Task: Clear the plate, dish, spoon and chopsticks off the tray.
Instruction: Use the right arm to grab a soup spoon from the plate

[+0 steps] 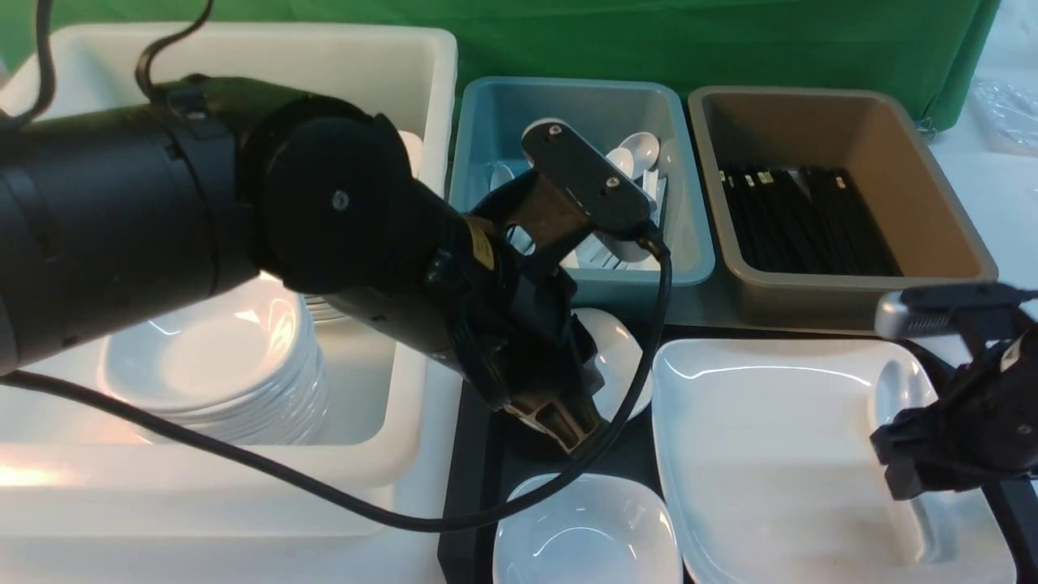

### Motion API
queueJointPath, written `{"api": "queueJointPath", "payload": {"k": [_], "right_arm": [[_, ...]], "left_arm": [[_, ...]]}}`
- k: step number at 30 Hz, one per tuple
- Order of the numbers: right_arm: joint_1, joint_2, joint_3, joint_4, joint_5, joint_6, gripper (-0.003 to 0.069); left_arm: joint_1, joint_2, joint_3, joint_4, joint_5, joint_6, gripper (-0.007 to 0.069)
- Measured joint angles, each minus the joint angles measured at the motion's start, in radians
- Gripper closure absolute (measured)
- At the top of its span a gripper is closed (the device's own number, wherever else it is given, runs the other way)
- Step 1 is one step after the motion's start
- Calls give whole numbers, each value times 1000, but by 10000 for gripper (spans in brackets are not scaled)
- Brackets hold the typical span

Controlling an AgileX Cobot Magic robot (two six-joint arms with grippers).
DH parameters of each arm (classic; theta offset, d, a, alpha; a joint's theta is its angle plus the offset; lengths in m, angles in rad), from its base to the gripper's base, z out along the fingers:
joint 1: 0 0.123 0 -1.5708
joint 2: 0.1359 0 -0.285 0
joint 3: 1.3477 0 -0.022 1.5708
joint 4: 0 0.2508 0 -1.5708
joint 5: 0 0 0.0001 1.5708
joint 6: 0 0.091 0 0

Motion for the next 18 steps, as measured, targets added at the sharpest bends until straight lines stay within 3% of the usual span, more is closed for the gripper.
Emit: {"api": "queueJointPath", "payload": {"k": [6,10,18], "right_arm": [[4,83,1,-6,-44,-5,335],[12,72,-3,6,-40,-31,564],[149,-123,-149,64,31,-54,575]], "left_arm": [[0,3,0,-2,1,1,611],[0,3,0,-2,-6,4,611],[5,3,0,14,-177,-52,611]]}}
